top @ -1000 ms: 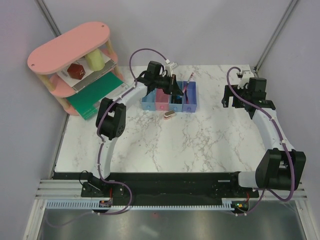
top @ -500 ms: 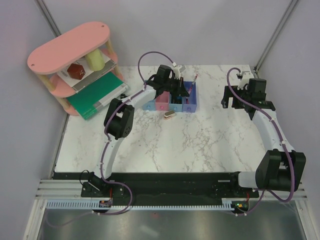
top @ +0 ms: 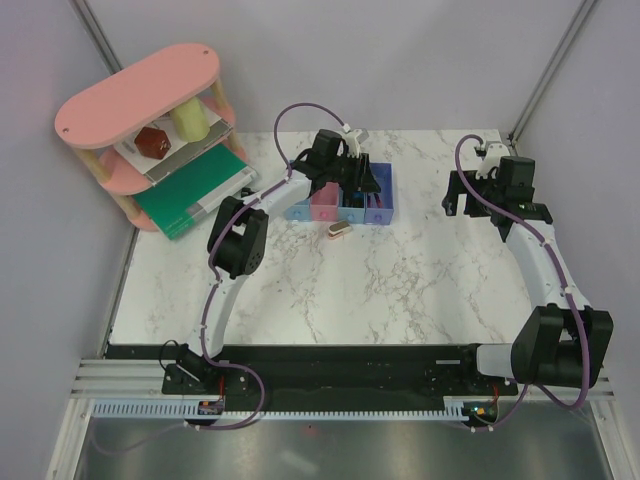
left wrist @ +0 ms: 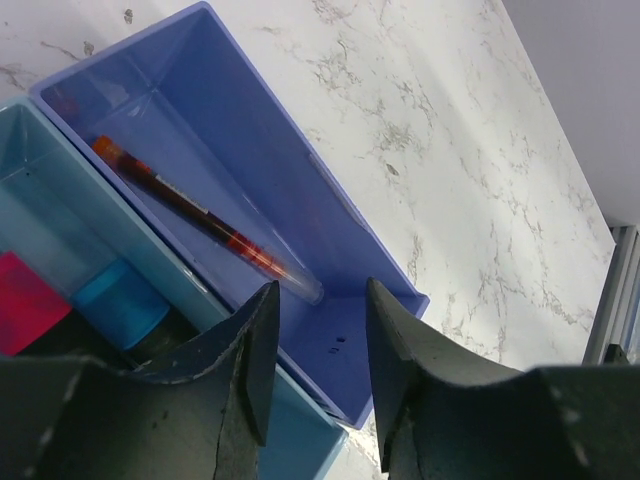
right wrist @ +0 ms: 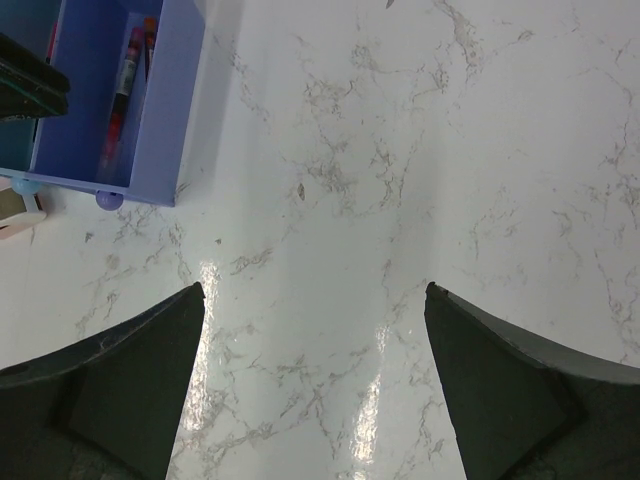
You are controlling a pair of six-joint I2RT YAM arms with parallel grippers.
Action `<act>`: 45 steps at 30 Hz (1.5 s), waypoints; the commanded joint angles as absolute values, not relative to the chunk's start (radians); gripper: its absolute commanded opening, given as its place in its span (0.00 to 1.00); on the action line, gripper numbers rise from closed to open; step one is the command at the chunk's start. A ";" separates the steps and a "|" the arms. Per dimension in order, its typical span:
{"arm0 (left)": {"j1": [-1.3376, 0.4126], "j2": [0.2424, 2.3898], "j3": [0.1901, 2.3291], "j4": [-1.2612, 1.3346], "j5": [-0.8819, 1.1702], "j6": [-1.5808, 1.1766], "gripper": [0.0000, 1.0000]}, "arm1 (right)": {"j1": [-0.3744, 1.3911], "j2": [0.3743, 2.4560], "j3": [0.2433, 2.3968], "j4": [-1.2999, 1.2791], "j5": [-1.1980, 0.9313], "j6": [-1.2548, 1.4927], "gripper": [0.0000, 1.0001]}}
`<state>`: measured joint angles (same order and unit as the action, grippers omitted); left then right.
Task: Sort the stationery into containers
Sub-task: Place the pen in the storage box, then move the storage box to the center of the board.
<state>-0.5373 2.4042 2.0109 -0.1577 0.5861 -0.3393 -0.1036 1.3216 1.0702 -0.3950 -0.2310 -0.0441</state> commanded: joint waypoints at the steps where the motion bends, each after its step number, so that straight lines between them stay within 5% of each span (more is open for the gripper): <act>1: -0.540 2.411 2.008 -0.140 0.617 -0.350 0.47 | -0.110 1.290 1.074 -0.367 -0.247 -0.031 0.98; 9: -0.531 2.245 2.006 -0.211 0.667 -0.223 0.49 | -0.110 1.307 1.089 -0.380 -0.311 -0.035 0.98; 20: -0.417 1.967 1.864 -0.514 0.301 0.164 0.52 | -0.025 1.469 1.201 -0.385 -0.301 -0.026 0.98; 26: -0.376 1.957 1.852 -0.646 0.034 0.305 0.52 | 0.092 1.632 1.340 -0.364 -0.226 -0.029 0.98; 45: -0.272 1.927 1.669 -0.752 -0.178 0.285 0.55 | 0.181 1.954 1.552 -0.353 -0.135 -0.074 0.98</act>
